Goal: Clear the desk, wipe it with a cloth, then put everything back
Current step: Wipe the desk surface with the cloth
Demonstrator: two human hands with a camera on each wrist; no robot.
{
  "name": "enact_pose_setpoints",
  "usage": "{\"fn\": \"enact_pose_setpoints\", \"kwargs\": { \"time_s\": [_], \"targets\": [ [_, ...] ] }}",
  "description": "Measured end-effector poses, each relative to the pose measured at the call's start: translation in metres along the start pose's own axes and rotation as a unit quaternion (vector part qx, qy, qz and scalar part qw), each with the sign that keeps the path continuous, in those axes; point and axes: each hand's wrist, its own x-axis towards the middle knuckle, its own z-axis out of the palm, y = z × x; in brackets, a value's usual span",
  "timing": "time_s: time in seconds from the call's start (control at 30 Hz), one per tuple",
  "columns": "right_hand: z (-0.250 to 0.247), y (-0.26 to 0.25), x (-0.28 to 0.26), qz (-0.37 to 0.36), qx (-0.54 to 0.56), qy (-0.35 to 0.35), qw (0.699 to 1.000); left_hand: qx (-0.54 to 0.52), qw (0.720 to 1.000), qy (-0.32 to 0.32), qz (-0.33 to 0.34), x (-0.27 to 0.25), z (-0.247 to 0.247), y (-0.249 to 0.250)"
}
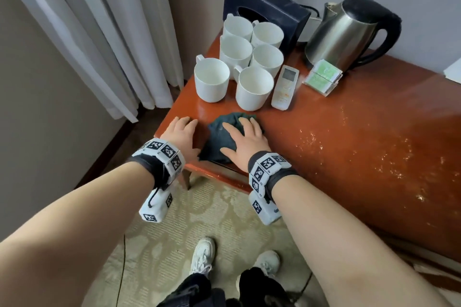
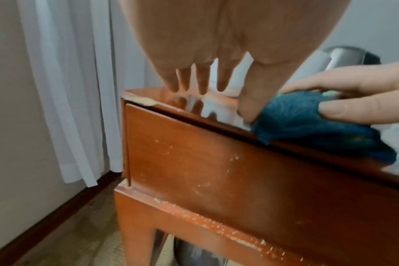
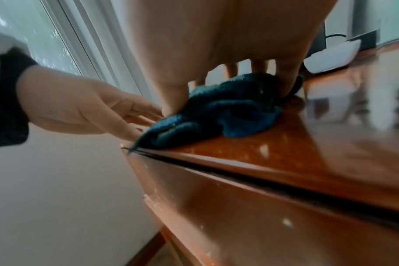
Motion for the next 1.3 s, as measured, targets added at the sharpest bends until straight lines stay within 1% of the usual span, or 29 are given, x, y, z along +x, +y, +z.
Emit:
{"fn": "enact_pose_setpoints", "kwargs": {
  "time_s": [0.1, 0.17, 0.27, 0.37, 0.43, 0.5, 0.63, 0.7, 0.77, 0.83, 0.93, 1.03, 1.1, 1.13, 1.17, 1.23, 1.27, 1.3],
  "targets": [
    [-0.001, 0.007, -0.005, -0.006, 0.004, 0.021, 1.0, 0.033, 0.999, -0.014, 0.02, 0.005, 0.004, 0.006],
    [-0.003, 0.019, -0.018, 0.007, -0.003, 0.022, 1.0, 0.051, 0.997, -0.031, 0.04, 0.009, 0.007, 0.017],
    [-0.006, 0.043, -0.045, 0.055, -0.026, -0.003, 0.998, 0.095, 0.992, -0.056, 0.06, 0.012, 0.014, 0.039],
    [-0.01, 0.054, -0.057, 0.082, -0.011, -0.029, 0.996, 0.114, 0.99, -0.061, 0.051, 0.01, 0.024, 0.052],
    [-0.01, 0.049, -0.053, 0.095, -0.002, -0.02, 0.995, 0.115, 0.99, -0.067, 0.045, 0.011, 0.025, 0.054],
    [-0.003, 0.037, -0.043, 0.104, 0.003, 0.004, 0.995, 0.119, 0.989, -0.077, 0.046, 0.012, 0.022, 0.054],
    [0.008, 0.02, -0.017, 0.092, 0.016, 0.036, 0.995, 0.115, 0.99, -0.077, 0.043, 0.013, 0.021, 0.057],
    [0.007, 0.023, -0.01, 0.084, 0.008, 0.041, 0.996, 0.122, 0.989, -0.075, 0.036, 0.014, 0.021, 0.057],
    [0.005, 0.036, -0.012, 0.082, 0.002, 0.052, 0.995, 0.126, 0.988, -0.086, 0.032, 0.016, 0.02, 0.058],
    [0.002, 0.055, -0.021, 0.105, 0.011, 0.065, 0.992, 0.125, 0.987, -0.1, 0.029, 0.018, 0.018, 0.059],
    [0.004, 0.085, -0.05, 0.166, 0.025, 0.078, 0.983, 0.121, 0.986, -0.116, 0.02, 0.021, 0.016, 0.061],
    [0.004, 0.099, -0.082, 0.168, 0.021, 0.064, 0.984, 0.118, 0.985, -0.128, 0.014, 0.022, 0.013, 0.062],
    [-0.005, 0.102, -0.093, 0.16, 0.067, 0.051, 0.983, 0.114, 0.985, -0.13, 0.013, 0.021, 0.012, 0.063],
    [-0.012, 0.104, -0.093, 0.164, 0.112, 0.057, 0.978, 0.113, 0.985, -0.131, 0.012, 0.021, 0.012, 0.063],
    [-0.019, 0.105, -0.092, 0.172, 0.172, 0.075, 0.967, 0.111, 0.985, -0.131, 0.012, 0.021, 0.012, 0.064],
    [-0.036, 0.107, -0.083, 0.204, 0.313, 0.111, 0.921, 0.108, 0.985, -0.131, 0.013, 0.019, 0.011, 0.065],
    [-0.042, 0.108, -0.077, 0.215, 0.36, 0.126, 0.899, 0.105, 0.986, -0.132, 0.013, 0.018, 0.011, 0.065],
    [-0.046, 0.11, -0.07, 0.223, 0.37, 0.131, 0.892, 0.103, 0.986, -0.132, 0.012, 0.018, 0.011, 0.064]
  ]
}}
